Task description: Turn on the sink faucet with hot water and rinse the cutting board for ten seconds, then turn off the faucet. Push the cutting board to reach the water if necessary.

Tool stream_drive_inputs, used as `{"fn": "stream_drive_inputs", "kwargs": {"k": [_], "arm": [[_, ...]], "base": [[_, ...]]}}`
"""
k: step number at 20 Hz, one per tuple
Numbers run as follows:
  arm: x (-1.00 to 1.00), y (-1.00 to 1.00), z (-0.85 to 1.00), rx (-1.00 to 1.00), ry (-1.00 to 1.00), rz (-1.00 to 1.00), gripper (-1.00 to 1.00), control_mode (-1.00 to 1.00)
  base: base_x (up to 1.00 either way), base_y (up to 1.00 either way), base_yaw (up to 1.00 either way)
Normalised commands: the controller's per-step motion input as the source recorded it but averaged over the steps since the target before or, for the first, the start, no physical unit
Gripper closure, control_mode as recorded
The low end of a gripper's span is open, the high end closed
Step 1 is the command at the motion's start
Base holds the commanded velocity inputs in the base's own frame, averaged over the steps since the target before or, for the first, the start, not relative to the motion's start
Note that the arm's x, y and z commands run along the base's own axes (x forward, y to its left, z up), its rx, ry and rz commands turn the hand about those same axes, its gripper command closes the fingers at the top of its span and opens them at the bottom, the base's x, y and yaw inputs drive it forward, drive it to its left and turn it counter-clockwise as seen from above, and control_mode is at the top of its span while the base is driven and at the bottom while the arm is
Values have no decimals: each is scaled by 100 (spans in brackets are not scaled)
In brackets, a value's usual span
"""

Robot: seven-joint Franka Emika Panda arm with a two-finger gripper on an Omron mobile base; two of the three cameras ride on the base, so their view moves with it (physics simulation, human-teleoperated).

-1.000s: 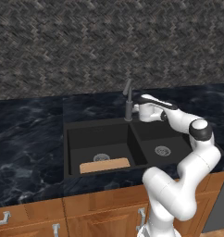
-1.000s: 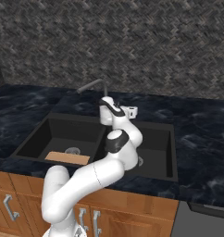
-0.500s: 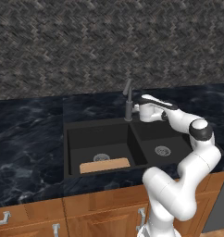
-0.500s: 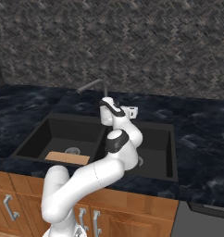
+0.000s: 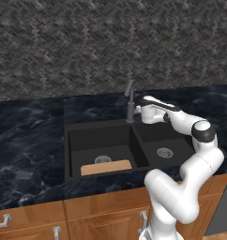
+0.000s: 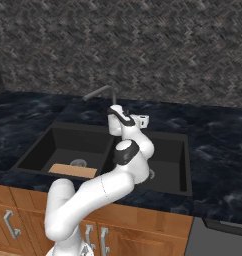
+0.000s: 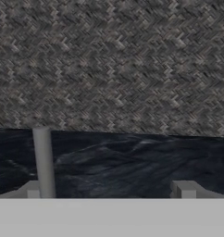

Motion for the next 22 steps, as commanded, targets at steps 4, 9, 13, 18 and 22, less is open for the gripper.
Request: {"fn": "stream_drive_inputs", "kwargs": {"k": [4, 9, 13, 18, 22], "arm": [[0, -2, 0, 0, 0, 0, -100, -100], [0, 0, 0, 0, 0, 0, -100, -100], [3, 0, 0, 0, 0, 0, -100, -100], [1, 0, 0, 0, 0, 0, -100, -100], [3, 0, 0, 0, 0, 0, -100, -100]], "base": [[0, 0, 0], [0, 0, 0], [0, 0, 0], [0, 0, 0], [0, 0, 0]]}}
